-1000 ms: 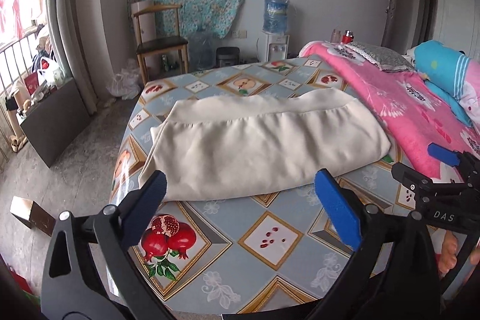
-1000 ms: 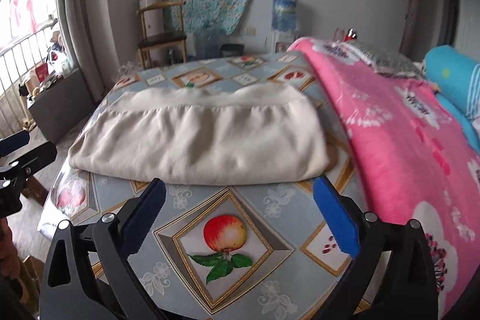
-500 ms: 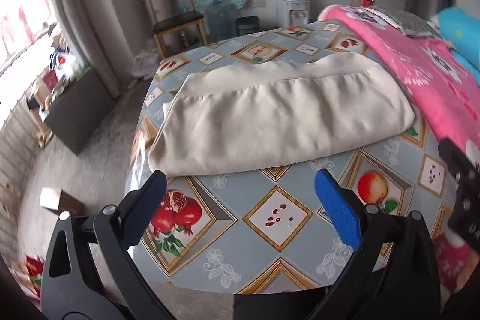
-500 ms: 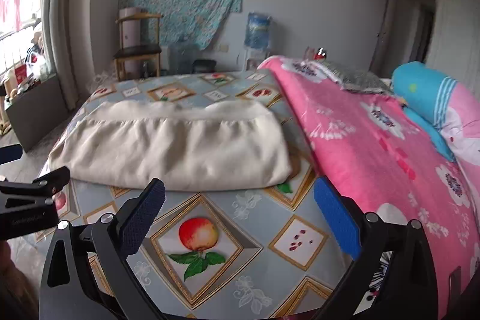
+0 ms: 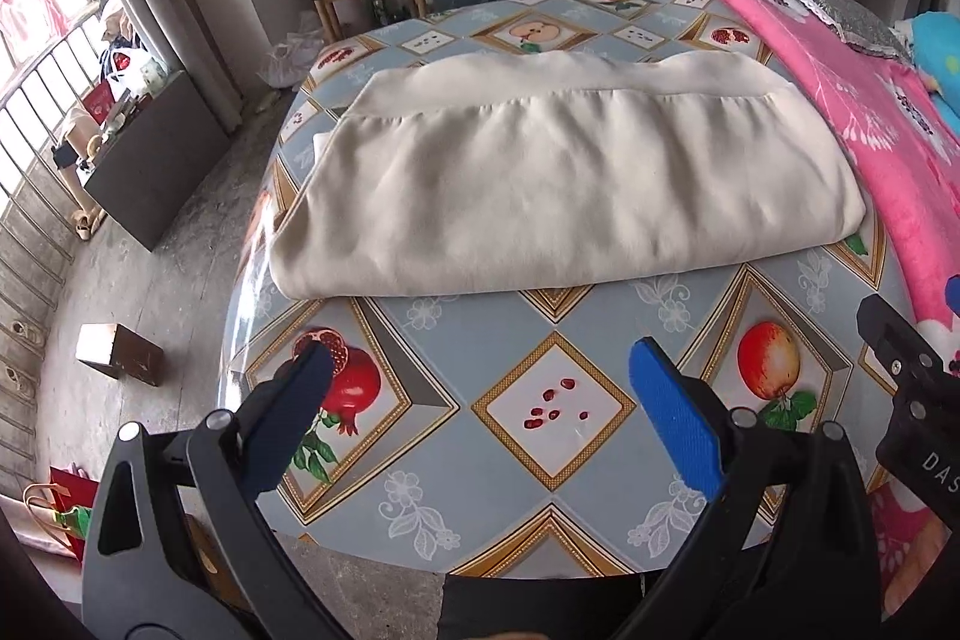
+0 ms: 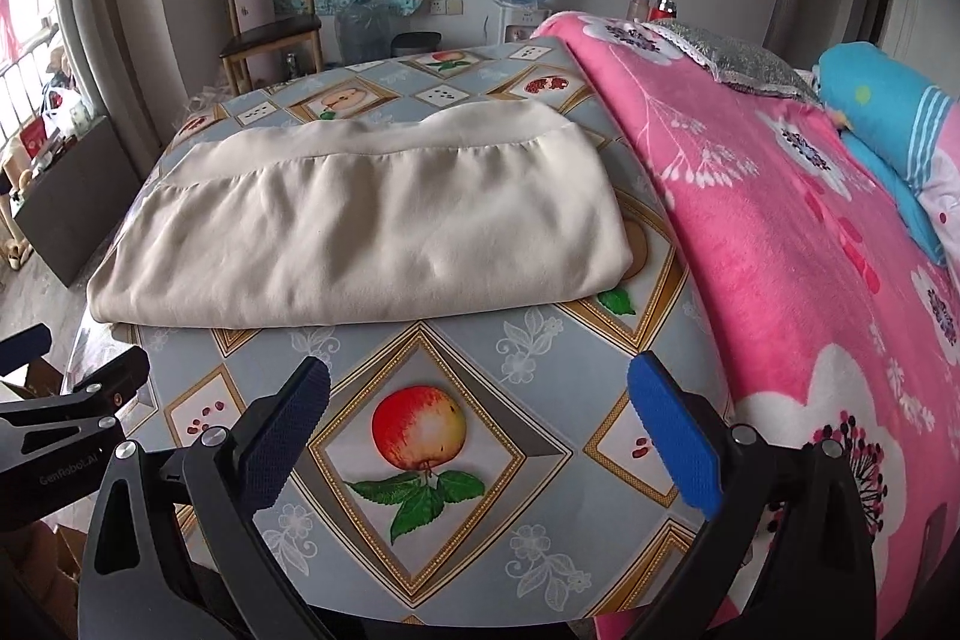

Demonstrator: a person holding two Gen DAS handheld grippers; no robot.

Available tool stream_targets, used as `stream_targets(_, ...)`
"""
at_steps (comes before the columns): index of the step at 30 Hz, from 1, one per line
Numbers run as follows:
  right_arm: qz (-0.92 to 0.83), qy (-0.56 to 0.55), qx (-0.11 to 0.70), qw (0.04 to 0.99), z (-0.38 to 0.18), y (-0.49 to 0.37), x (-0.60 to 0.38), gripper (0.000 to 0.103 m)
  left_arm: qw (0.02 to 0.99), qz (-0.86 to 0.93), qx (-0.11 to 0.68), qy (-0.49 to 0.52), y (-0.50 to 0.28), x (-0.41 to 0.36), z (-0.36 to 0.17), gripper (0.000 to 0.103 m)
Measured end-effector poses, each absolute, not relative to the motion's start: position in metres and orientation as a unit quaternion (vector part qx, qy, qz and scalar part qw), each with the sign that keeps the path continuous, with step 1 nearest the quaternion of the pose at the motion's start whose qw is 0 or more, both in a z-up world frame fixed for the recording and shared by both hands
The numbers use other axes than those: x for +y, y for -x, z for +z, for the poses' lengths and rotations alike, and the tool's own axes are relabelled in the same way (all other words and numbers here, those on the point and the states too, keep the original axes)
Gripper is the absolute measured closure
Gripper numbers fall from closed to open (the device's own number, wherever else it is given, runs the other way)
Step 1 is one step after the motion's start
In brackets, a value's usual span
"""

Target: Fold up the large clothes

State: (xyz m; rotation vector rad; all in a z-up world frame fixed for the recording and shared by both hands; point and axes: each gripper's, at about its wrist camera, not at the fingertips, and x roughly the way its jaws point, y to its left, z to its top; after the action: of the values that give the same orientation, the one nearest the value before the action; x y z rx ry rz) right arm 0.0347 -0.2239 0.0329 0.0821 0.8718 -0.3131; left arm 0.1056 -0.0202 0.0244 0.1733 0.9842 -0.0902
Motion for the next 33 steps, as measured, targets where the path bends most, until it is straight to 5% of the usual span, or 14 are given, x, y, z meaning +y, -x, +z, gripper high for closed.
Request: stream_targets(33,-0.146,-0.026,0.451,0.880,0.026,-0.045,-0.213,0.006,0.862,-0.055,0.500,-0.068,-0.112,-0.015,0.014,0.007)
